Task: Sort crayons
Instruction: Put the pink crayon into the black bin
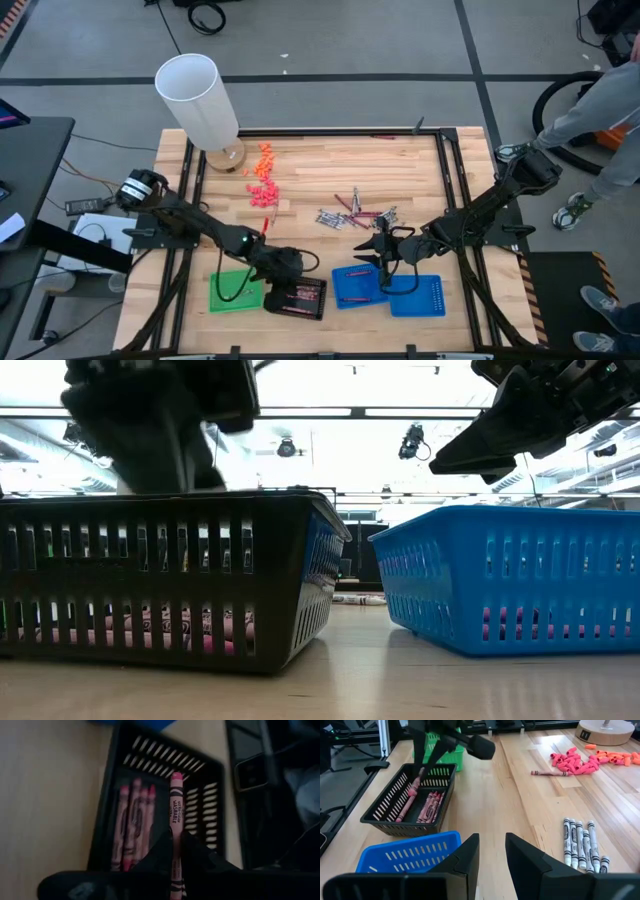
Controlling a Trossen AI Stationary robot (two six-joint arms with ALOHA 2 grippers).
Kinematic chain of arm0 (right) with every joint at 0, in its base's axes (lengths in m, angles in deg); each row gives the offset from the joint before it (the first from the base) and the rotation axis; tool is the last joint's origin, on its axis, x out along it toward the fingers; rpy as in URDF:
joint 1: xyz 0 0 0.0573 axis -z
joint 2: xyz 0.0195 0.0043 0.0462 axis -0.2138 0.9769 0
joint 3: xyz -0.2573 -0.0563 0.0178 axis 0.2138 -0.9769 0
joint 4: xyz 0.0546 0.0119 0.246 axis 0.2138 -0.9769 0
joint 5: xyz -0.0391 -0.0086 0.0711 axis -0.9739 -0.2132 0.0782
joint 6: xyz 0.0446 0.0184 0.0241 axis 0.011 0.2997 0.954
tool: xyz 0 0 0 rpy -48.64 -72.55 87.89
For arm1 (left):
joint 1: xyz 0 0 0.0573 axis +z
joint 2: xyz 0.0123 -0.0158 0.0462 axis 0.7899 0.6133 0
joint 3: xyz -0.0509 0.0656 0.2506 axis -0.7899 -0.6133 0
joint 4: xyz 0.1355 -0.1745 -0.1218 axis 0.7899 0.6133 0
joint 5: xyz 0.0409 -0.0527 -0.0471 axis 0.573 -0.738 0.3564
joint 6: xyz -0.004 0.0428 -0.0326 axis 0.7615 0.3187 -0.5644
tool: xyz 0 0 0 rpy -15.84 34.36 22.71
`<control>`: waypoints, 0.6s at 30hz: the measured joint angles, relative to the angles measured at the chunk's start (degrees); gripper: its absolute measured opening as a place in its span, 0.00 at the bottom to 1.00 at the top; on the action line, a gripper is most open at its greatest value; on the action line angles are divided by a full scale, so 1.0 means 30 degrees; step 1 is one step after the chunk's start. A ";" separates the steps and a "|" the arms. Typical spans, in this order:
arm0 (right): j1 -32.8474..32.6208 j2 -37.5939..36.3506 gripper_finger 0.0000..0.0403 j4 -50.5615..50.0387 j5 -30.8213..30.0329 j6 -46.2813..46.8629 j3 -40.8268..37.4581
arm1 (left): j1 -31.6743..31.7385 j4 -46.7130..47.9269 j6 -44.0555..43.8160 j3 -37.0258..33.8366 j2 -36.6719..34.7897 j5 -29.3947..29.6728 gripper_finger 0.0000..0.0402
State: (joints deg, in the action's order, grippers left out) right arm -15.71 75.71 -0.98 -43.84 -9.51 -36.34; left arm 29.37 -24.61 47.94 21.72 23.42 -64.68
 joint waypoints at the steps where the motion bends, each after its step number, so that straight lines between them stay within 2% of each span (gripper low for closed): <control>1: 0.0000 0.0000 0.26 0.0039 0.0000 0.0002 0.0000 | -0.0051 0.0326 -0.0162 0.0220 0.0210 0.0004 0.05; 8: 0.0000 0.0000 0.26 0.0091 -0.0015 0.0002 0.0000 | -0.0250 0.3563 0.0751 0.1966 0.1110 0.0040 0.05; 13: 0.0000 0.0000 0.26 0.0067 -0.0015 0.0002 0.0000 | -0.0213 0.3716 0.1021 0.2134 0.1098 0.0048 0.05; 18: 0.0000 0.0000 0.26 -0.0026 -0.0007 -0.0020 0.0000 | -0.0220 0.4067 0.1053 0.2134 0.1096 0.0085 0.14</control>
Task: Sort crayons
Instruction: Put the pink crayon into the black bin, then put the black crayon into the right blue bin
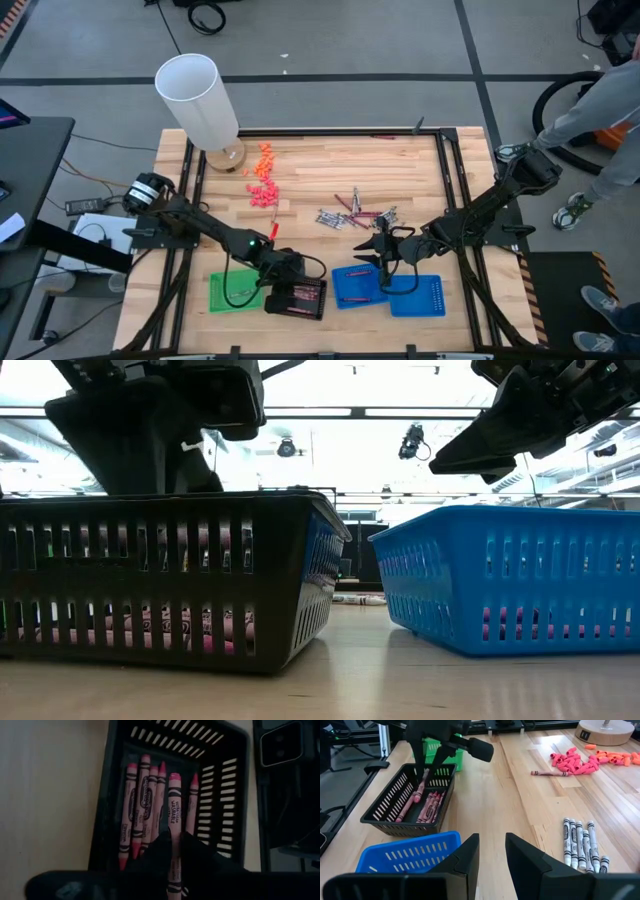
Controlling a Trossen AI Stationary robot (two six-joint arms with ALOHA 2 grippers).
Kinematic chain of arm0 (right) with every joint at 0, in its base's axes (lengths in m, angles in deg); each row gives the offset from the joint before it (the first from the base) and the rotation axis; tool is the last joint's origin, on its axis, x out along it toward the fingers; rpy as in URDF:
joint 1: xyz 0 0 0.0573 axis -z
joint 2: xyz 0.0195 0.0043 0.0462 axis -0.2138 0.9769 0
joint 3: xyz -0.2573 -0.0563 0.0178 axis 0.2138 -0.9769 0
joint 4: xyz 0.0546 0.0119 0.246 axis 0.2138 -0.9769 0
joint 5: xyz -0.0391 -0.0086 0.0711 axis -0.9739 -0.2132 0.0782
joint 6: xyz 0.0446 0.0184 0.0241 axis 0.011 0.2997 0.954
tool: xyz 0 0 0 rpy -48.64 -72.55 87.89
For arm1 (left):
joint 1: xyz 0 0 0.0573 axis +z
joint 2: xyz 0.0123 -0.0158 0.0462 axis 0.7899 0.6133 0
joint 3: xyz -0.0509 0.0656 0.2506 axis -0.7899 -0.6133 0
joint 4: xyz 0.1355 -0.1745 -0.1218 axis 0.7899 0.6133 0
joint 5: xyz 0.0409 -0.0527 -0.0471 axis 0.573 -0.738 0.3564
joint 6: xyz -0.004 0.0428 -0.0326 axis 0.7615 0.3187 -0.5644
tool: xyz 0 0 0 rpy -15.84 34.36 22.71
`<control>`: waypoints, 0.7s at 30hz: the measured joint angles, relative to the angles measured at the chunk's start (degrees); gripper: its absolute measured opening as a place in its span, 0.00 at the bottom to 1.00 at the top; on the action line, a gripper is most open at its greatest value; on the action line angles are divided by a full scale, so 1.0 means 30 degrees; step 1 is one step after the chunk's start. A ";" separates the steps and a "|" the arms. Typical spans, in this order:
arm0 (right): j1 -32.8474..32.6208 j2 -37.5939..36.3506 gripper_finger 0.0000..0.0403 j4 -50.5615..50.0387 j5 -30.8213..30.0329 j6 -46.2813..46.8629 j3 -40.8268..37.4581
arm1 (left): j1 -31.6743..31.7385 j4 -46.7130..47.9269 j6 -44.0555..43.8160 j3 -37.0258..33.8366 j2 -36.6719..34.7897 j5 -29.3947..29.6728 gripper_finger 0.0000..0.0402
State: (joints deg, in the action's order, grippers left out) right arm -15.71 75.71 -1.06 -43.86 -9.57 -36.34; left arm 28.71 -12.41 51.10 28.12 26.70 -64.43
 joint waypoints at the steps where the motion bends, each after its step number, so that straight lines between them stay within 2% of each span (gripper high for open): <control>1: 0.0000 0.0000 0.26 -0.0007 0.0000 -0.0003 0.0000 | 0.0000 0.0027 0.0000 0.0000 0.0000 0.0013 0.17; 4: 0.0000 0.0000 0.26 -0.0015 0.0000 -0.0025 0.0000 | 0.0007 -0.0015 0.0015 0.0000 -0.0007 -0.0023 0.24; 7: 0.0000 0.0000 0.26 -0.0015 0.0000 -0.0043 0.0000 | 0.0269 -0.0073 0.0085 0.0000 -0.0083 -0.0922 0.28; 16: 0.0000 0.0000 0.26 -0.0022 0.0007 -0.0044 0.0000 | 0.1175 0.2545 0.2014 0.1975 -0.0109 -0.0912 0.29; 21: 0.0000 0.0000 0.26 -0.0032 0.0007 -0.0068 0.0000 | 0.1788 0.4080 0.3603 0.2995 -0.0117 0.0602 0.29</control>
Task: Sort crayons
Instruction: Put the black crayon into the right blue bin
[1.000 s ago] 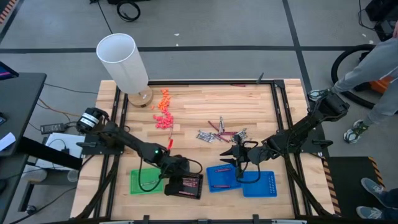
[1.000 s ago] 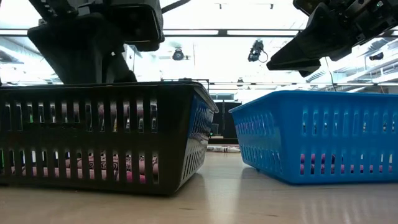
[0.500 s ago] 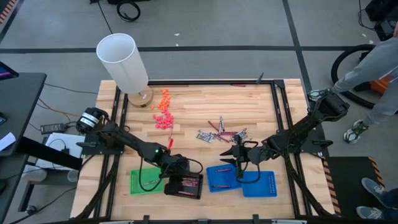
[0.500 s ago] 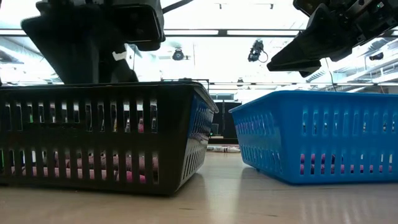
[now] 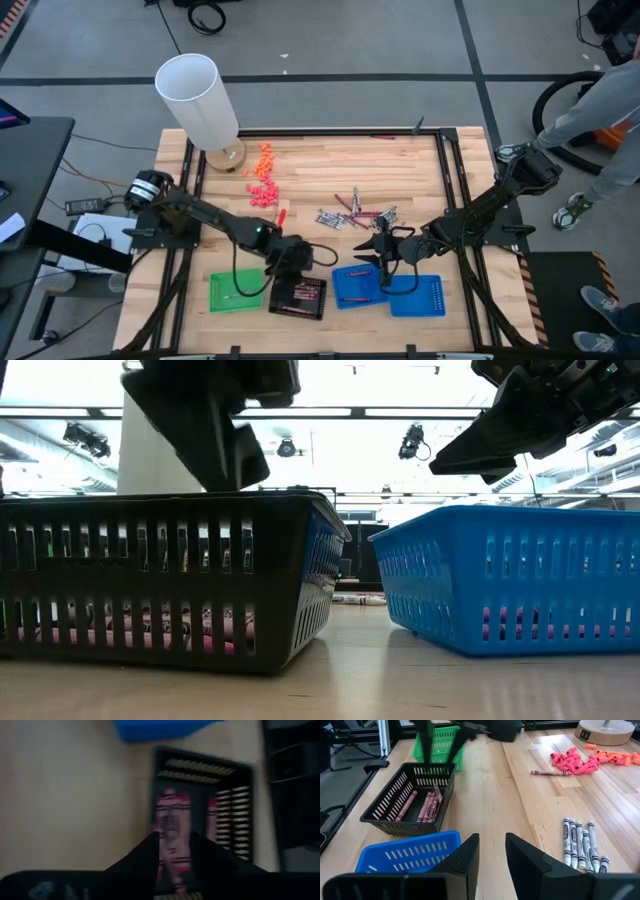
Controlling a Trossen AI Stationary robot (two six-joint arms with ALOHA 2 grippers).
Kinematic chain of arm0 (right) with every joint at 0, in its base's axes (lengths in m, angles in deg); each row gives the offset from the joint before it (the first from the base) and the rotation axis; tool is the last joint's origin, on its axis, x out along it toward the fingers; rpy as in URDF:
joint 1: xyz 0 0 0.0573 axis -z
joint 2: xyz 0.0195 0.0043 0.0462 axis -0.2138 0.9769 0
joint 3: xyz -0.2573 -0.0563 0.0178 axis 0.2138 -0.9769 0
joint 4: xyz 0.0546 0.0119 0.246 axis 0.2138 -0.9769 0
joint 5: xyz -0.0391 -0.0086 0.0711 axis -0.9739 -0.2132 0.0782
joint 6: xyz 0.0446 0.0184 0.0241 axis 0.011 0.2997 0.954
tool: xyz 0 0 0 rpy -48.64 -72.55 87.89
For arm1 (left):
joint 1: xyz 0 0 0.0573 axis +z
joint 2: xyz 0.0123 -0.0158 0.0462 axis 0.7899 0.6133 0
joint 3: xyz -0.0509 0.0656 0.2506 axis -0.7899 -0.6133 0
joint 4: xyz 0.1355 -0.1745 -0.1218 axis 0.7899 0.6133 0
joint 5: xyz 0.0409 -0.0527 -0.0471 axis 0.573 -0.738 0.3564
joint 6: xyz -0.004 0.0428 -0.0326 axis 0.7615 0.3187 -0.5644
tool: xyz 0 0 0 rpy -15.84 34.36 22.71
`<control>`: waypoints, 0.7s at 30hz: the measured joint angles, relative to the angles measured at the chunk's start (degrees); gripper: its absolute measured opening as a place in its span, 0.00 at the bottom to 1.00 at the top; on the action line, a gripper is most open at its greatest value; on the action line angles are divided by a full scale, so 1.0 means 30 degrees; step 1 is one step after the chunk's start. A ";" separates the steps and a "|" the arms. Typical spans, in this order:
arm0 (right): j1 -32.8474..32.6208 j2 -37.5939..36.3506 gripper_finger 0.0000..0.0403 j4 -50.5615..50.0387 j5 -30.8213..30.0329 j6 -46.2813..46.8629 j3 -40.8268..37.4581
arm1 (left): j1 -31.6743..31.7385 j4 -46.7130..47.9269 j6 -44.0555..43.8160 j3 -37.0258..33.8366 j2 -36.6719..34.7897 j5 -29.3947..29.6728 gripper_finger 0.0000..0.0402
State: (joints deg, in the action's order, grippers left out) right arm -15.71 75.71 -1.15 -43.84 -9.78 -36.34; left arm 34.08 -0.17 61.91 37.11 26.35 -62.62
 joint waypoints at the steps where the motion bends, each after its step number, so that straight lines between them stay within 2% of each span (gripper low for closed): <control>1: 0.0000 0.0000 0.26 -0.0026 0.0000 -0.0005 0.0000 | 0.0161 0.0226 0.0245 0.0071 0.0007 0.0367 0.29; 6: 0.0000 0.0000 0.26 -0.0762 -0.0169 0.0152 0.0000 | 0.0926 0.0245 0.1055 0.0182 0.0007 0.2482 0.30; 12: 0.0261 0.0000 0.26 -0.3747 -0.2046 0.2294 0.0007 | 0.1181 0.0195 0.1112 0.0182 0.0007 0.6852 0.30; 21: 0.0883 0.0000 0.26 -0.4313 -0.1654 0.2774 0.0007 | 0.1133 0.0223 0.2535 0.0182 0.0007 0.9012 0.30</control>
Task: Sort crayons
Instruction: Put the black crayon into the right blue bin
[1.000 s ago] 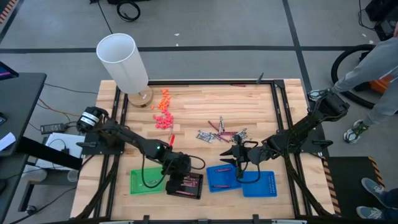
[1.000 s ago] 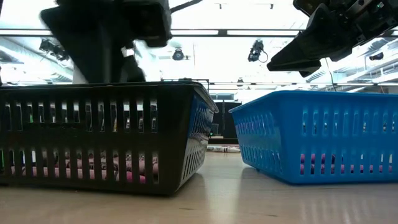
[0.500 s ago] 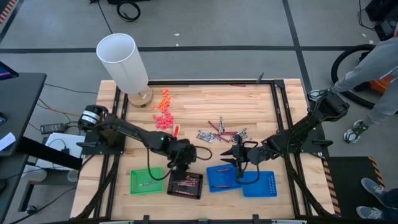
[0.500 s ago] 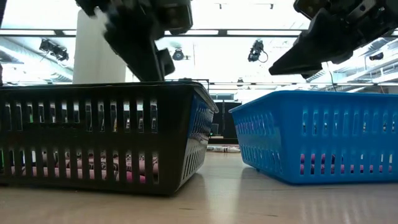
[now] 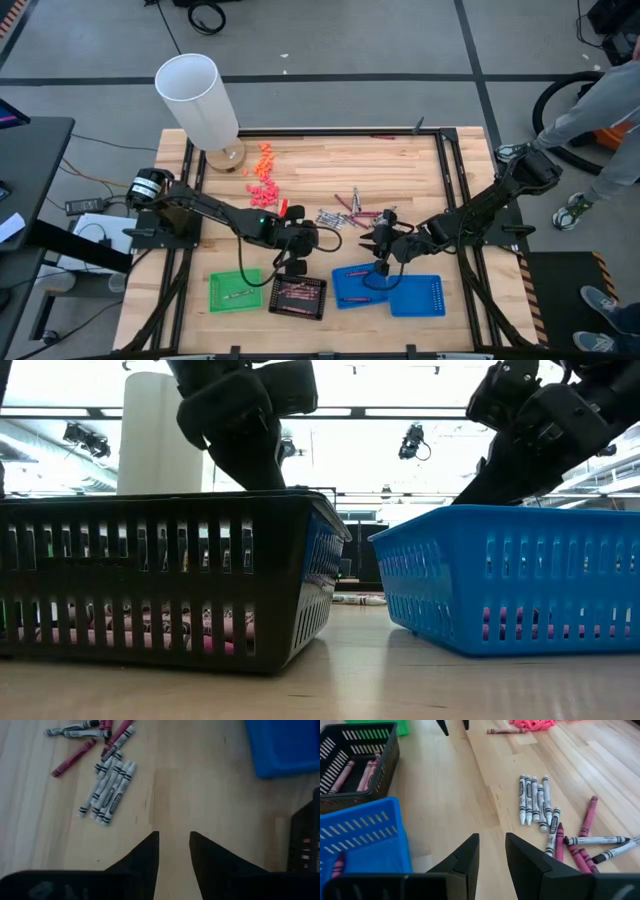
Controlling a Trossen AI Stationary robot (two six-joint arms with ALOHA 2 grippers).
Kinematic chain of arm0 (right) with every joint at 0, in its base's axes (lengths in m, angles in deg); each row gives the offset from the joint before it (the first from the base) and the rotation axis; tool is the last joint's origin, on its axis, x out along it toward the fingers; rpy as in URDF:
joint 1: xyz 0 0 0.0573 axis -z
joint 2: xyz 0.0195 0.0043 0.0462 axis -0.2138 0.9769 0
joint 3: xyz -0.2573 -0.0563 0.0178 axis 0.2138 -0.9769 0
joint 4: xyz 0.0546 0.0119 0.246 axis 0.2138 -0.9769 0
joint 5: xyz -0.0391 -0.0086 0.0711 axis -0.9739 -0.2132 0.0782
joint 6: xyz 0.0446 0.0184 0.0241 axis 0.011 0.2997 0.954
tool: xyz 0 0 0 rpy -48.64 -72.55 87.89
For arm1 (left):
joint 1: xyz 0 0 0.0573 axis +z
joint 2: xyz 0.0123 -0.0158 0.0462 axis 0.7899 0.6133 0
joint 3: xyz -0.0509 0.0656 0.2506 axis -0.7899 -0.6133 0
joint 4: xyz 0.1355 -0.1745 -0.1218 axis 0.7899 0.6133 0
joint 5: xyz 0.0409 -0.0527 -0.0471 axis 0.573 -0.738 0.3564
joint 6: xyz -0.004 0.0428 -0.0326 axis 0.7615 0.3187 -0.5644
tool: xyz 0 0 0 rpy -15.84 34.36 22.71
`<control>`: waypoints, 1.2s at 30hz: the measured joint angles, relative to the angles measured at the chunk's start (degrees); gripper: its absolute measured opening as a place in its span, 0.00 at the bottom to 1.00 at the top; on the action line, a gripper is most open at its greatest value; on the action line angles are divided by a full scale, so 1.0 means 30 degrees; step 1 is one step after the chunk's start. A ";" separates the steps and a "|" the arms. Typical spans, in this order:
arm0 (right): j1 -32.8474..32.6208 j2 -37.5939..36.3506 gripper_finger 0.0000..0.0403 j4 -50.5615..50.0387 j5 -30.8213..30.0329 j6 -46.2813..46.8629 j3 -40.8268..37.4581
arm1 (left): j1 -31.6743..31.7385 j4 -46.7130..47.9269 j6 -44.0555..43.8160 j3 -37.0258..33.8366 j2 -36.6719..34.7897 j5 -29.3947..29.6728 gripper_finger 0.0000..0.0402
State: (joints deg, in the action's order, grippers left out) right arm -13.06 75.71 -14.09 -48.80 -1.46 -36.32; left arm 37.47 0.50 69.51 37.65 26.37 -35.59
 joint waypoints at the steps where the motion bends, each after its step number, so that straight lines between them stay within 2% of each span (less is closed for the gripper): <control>1: 0.0013 0.0000 0.26 -0.0020 0.0000 -0.0040 0.0000 | 0.0000 0.0007 0.0012 0.0000 0.0000 0.0140 0.30; 6: 0.0001 0.0000 0.26 -0.0056 0.0000 -0.0148 0.0000 | 0.0000 0.0071 0.0098 -0.0007 0.0000 0.0790 0.30; 12: 0.0006 -0.0005 0.26 -0.0063 0.0007 -0.0306 0.0000 | -0.0222 0.0109 0.2211 -0.0022 0.0000 0.1864 0.30; 19: 0.0422 -0.0510 0.26 -0.0407 0.0208 -0.0860 0.0000 | 0.0177 0.0079 0.4031 -0.0022 0.0000 0.2042 0.30; 27: 0.2224 -0.1783 0.26 -0.2608 0.0492 -0.1117 0.0000 | 0.0597 0.0234 0.4137 -0.0022 0.0000 0.3155 0.30; 30: 0.3371 -0.2079 0.26 -0.3536 0.1002 -0.1120 0.0000 | 0.0583 0.0233 0.3623 -0.0022 0.0000 0.3929 0.30; 36: 0.5717 -0.1867 0.26 -0.4299 0.2342 -0.1699 0.0000 | 0.0702 -0.0051 0.3036 -0.0029 0.0010 0.3951 0.30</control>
State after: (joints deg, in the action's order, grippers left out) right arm 4.09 70.11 -26.99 -41.78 -6.56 -36.32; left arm 39.58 0.35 78.62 37.57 26.40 -23.73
